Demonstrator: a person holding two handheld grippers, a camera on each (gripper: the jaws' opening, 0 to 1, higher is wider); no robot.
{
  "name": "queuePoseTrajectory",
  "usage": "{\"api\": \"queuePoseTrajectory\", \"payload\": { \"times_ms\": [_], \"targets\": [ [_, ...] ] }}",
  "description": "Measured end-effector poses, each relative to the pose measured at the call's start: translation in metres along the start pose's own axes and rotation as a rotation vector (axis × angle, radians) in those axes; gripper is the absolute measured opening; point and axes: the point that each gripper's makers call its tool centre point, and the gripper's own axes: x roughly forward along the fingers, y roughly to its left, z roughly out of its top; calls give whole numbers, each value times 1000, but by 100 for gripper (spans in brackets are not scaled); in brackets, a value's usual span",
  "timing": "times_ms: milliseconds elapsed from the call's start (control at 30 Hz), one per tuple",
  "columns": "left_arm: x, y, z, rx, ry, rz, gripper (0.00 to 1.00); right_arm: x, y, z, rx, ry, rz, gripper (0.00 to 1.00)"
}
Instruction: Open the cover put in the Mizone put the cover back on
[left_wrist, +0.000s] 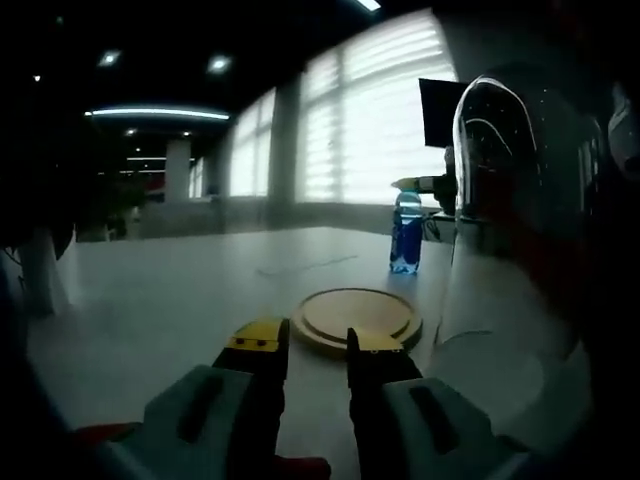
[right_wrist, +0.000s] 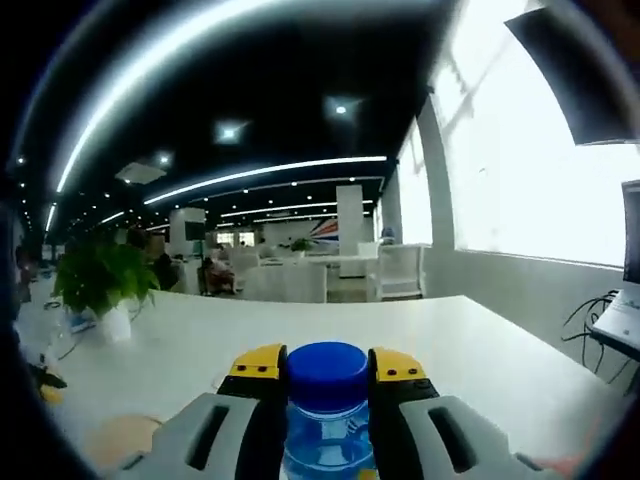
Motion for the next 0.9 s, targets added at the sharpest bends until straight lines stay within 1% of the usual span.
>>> {"api": "queuePoseTrajectory", "payload": {
  "times_ms": [533,700,900],
  "targets": [
    [2,-3,-5,6,19,0,18,2,0,-4,-2,-2,12,27],
    [1,-3,-5,12,21,2,18,2,-1,-4,11,-5,14,27],
    [1,-3,-5,10,20,4,18,2,-1,-5,-8,-3,11,27]
  ]
}}
